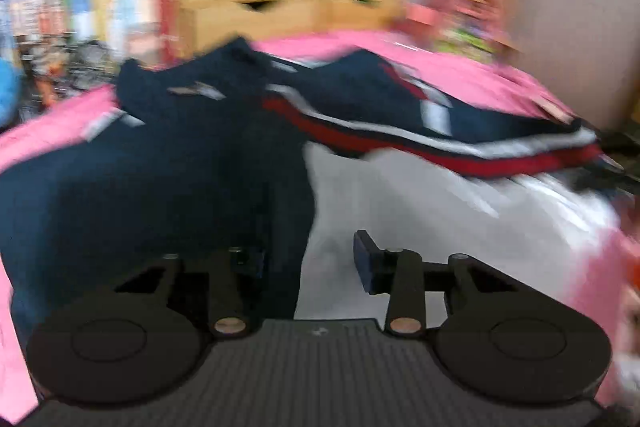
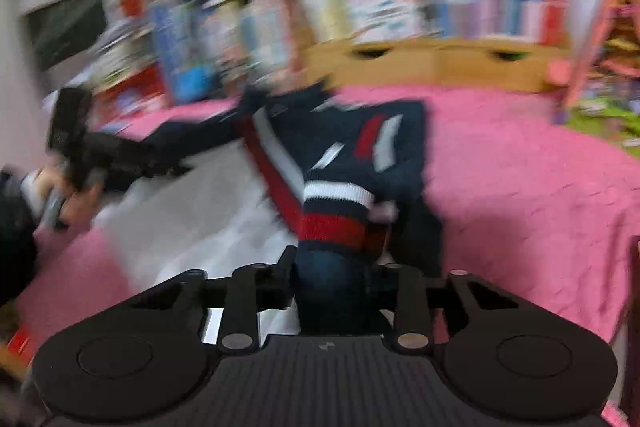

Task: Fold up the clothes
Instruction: 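Grasp the striped cuff with the right tool and lift it over the body, then lay the navy sleeve across the jacket with the right tool while the left tool holds the body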

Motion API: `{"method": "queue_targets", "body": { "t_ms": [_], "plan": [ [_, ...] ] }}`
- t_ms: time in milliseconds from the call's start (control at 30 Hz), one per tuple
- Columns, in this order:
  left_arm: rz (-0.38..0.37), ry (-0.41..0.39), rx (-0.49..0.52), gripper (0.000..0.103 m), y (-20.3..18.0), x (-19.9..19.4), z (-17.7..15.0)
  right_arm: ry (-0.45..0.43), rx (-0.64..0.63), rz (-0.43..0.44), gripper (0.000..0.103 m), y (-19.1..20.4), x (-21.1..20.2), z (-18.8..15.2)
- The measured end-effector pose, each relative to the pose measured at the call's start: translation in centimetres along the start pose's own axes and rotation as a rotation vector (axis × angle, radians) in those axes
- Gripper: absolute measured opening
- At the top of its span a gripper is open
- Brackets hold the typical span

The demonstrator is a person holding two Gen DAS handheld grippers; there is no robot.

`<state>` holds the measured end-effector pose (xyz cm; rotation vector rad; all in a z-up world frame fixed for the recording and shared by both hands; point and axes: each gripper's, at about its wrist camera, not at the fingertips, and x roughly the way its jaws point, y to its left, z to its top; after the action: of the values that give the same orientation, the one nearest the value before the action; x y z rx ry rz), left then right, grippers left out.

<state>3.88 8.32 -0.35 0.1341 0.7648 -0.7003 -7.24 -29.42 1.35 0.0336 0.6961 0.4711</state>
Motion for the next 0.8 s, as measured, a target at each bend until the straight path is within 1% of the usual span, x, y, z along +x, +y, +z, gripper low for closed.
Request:
{"method": "queue_targets", "body": {
  "t_ms": [33,67,100,133,167,200,233,267,300,333,367,400,433,467,500,533,567,600,633,700,733,767,800],
  "plan": [
    [-0.040,0.014,0.023,0.039,-0.6,-1.1,-1.1,0.028,-0.036,0.050,0.032,0.1,-0.5,-0.6],
    [-0.079,0.029,0.046,0.039,-1.2,-2.2,-2.3,0.060,-0.098,0.104,0.032,0.7,-1.2,-1.4],
    [-0.119,0.043,0.070,0.040,-1.7,-3.3,-3.4,0.081,-0.144,0.145,0.035,1.0,-2.2,-1.8],
    [-0.121,0.044,0.086,0.041,-2.2,-4.3,-4.2,0.100,-0.188,0.186,0.041,1.2,-3.1,-2.2],
    [-0.122,0.045,0.103,0.041,-2.7,-5.3,-4.9,0.063,-0.195,0.196,0.048,0.8,-4.3,-1.8],
    [-0.123,0.046,0.120,0.041,-3.2,-6.3,-5.7,0.025,-0.201,0.205,0.068,0.3,-5.5,-1.4],
    [-0.123,0.040,0.112,0.041,-3.3,-6.9,-6.0,-0.050,-0.174,0.188,0.089,-0.7,-6.4,-0.4],
    [-0.123,0.035,0.104,0.041,-3.4,-7.6,-6.3,-0.121,-0.135,0.165,0.096,-1.6,-6.9,0.5],
    [-0.126,0.032,0.086,0.041,-3.3,-7.8,-6.4,-0.207,-0.074,0.151,0.101,-2.9,-7.0,1.8],
    [-0.128,0.030,0.070,0.043,-3.2,-7.9,-6.5,-0.281,-0.003,0.157,0.100,-4.3,-6.6,3.0],
    [-0.123,0.029,0.058,0.044,-3.2,-7.9,-6.8,-0.332,0.086,0.125,0.101,-5.5,-5.3,4.3],
    [-0.119,0.027,0.053,0.044,-3.2,-7.8,-6.8,-0.382,0.172,0.093,0.100,-6.7,-4.0,5.5],
    [-0.115,0.025,0.049,0.045,-3.2,-7.6,-6.8,-0.376,0.196,0.048,0.092,-7.0,-2.1,6.8],
    [-0.111,0.023,0.044,0.045,-3.1,-7.5,-6.9,-0.356,0.170,0.007,0.085,-6.6,0.3,8.0],
    [-0.112,0.019,0.036,0.046,-3.1,-7.4,-6.8,-0.309,0.106,-0.006,0.070,-5.4,3.3,9.0],
    [-0.112,0.015,0.029,0.046,-3.0,-7.3,-6.8,-0.262,0.043,-0.019,0.059,-4.1,6.3,10.0],
    [-0.112,0.011,0.021,0.046,-3.0,-7.2,-6.8,-0.215,-0.011,-0.015,0.054,-3.0,8.8,10.5],
    [-0.114,0.007,0.016,0.046,-2.9,-7.1,-6.8,-0.160,-0.060,-0.038,0.046,-2.0,11.3,10.6],
    [-0.117,0.002,0.011,0.046,-2.8,-7.2,-7.0,-0.103,-0.108,-0.063,0.044,-1.0,13.8,10.7],
    [-0.125,-0.010,0.004,0.046,-2.6,-7.1,-7.1,0.045,-0.117,-0.166,0.036,-0.9,17.4,10.1],
    [-0.130,-0.016,-0.002,0.046,-2.5,-7.1,-7.2,0.029,-0.166,-0.213,0.035,-0.9,17.4,9.8],
    [-0.136,-0.023,-0.006,0.046,-2.3,-7.1,-7.3,0.034,-0.180,-0.240,0.035,-1.1,16.8,9.6],
    [-0.142,-0.029,-0.011,0.047,-2.2,-7.1,-7.4,0.039,-0.194,-0.267,0.038,-1.4,16.2,9.4]
  ]
}}
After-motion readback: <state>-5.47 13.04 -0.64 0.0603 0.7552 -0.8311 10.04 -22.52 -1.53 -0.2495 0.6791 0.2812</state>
